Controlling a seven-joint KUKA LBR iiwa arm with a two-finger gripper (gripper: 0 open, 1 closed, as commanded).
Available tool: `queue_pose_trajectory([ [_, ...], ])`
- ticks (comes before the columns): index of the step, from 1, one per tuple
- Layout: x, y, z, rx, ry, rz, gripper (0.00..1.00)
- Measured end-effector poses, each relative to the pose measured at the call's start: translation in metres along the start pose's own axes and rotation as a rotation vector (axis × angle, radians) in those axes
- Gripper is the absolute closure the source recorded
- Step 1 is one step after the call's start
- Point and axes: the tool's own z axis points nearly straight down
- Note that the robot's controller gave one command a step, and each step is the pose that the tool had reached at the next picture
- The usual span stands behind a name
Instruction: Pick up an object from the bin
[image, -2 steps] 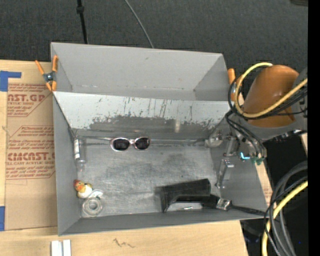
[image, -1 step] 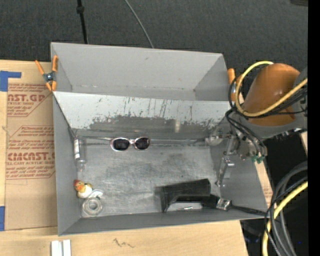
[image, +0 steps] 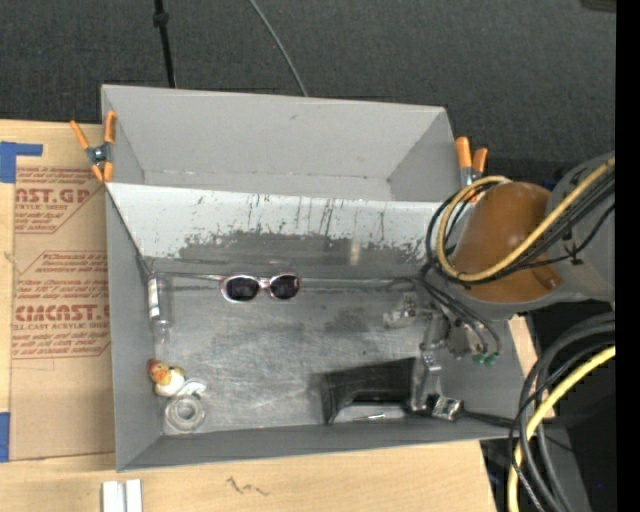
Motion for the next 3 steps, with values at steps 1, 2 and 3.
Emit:
queue_pose_trajectory([
  [1, 0.013, 0.01, 0.021, -0.003, 0.01, -0.025, 0.0],
  [2, 0.015, 0.017, -0.012, -0.001, 0.003, -0.022, 0.0],
  [3, 0.023, 0.021, 0.046, 0.001, -0.009, -0.073, 0.0],
])
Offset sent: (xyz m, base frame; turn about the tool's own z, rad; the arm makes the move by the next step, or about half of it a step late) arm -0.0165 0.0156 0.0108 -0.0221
